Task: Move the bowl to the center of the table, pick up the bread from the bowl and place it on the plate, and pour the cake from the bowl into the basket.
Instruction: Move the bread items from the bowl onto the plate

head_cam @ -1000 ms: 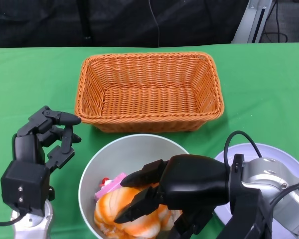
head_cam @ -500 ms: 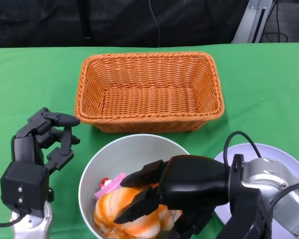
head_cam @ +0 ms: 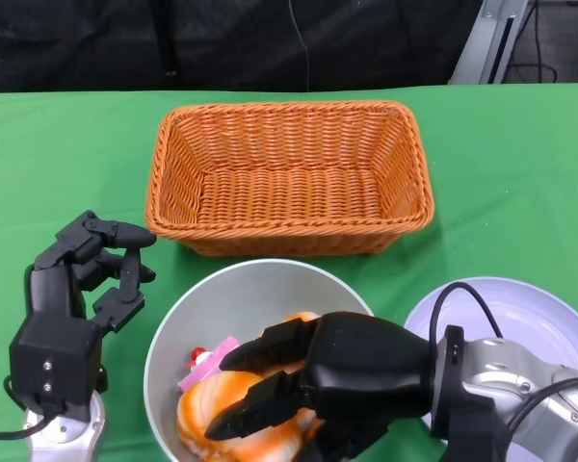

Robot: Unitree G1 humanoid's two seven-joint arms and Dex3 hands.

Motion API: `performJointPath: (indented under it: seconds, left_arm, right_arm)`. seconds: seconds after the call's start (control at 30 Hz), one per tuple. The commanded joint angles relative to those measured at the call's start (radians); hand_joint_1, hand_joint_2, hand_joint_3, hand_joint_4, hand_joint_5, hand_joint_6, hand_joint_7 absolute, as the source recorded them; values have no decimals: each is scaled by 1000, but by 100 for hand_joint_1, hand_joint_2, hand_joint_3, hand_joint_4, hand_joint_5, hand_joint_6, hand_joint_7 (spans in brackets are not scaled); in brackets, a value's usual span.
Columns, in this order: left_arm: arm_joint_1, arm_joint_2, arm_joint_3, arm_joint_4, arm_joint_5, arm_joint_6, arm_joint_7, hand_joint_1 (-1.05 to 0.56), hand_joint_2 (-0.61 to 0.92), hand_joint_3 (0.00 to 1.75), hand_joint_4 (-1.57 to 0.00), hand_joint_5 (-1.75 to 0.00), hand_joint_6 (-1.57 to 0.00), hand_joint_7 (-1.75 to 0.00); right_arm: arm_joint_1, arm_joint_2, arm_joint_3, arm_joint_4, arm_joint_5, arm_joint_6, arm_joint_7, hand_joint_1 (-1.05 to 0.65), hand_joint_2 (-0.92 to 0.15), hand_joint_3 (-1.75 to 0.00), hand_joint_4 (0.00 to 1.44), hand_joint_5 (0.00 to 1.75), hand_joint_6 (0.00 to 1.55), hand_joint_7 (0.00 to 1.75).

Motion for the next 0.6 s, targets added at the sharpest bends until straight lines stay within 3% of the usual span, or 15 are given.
performJointPath:
  seconds: [0.03, 0.07, 0.13, 0.2, 0.6]
  left_arm:
    - [7, 12, 0, -2, 8, -14, 15, -10, 71, 84, -79, -141, -86, -112]
    - [9, 12, 0, -4, 8, -13, 15, -10, 71, 84, -79, -141, -86, -112]
    - [11, 12, 0, -7, 7, -12, 14, -10, 71, 83, -79, -142, -85, -113]
    - [12, 14, -1, -7, 11, -13, 19, -10, 71, 83, -78, -143, -85, -113]
    - [11, 19, 1, 2, 2, -15, 4, -10, 71, 80, -77, -143, -85, -111]
  right_arm:
    - [-9, -3, 13, 48, -34, -24, -19, -24, -92, -5, 104, 25, 85, 3]
    - [-12, -1, 13, 59, -40, -31, -33, -23, -92, -4, 105, 28, 87, 3]
    - [-16, 1, 13, 71, -48, -39, -49, -22, -92, -2, 99, 49, 92, 1]
    - [-20, 4, 13, 82, -59, -45, -68, -22, -92, -1, 97, 56, 96, 2]
    - [-26, 18, 9, 119, -65, -63, -122, -20, -90, 0, 95, 65, 102, 2]
